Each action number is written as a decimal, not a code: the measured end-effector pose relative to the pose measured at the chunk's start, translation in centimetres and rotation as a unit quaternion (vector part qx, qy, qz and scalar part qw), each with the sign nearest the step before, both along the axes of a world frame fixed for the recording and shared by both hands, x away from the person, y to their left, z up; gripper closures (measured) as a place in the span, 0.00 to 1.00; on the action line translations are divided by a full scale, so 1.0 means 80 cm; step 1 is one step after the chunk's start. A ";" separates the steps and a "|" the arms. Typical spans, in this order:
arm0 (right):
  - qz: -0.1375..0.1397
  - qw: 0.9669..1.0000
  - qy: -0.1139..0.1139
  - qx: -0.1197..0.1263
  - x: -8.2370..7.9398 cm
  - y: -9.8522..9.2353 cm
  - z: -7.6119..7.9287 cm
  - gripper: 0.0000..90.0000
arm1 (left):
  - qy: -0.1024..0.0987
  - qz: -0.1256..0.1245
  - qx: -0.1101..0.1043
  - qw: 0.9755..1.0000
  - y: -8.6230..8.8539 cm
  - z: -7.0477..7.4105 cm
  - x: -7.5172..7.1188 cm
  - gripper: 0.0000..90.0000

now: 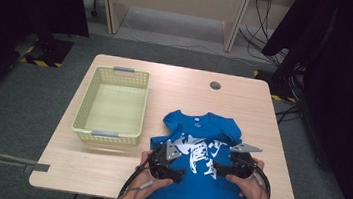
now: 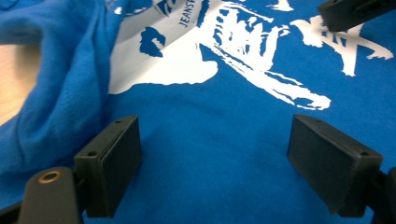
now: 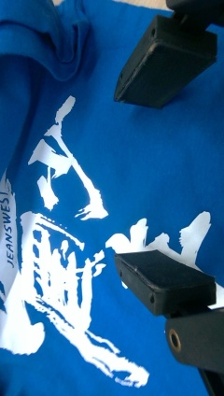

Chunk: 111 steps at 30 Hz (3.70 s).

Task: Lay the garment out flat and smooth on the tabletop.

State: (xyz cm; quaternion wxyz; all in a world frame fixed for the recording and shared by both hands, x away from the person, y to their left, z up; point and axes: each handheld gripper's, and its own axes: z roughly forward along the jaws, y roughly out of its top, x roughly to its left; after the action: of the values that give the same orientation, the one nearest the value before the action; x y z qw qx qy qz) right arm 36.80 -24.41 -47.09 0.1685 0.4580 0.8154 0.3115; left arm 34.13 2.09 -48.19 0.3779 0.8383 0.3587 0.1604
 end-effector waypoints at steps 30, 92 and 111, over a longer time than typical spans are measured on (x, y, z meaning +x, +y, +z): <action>0.016 1.000 0.016 -0.014 -0.033 -0.016 0.003 0.17 | 0.013 -0.013 0.007 1.000 0.019 0.002 -0.010 0.16; -0.066 0.998 -0.002 0.000 0.046 -0.055 0.012 0.18 | 0.016 0.025 0.004 1.000 0.042 -0.002 0.006 0.05; 0.023 1.000 -0.003 -0.005 -0.009 0.005 -0.002 0.16 | 0.016 0.024 0.004 1.000 0.042 -0.002 0.005 0.05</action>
State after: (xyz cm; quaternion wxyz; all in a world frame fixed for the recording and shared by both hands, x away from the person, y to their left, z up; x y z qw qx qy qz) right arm 36.07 -24.02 -47.26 0.1663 0.4377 0.8263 0.3131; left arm 34.54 5.47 -48.35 0.3643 0.8335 0.3843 0.1575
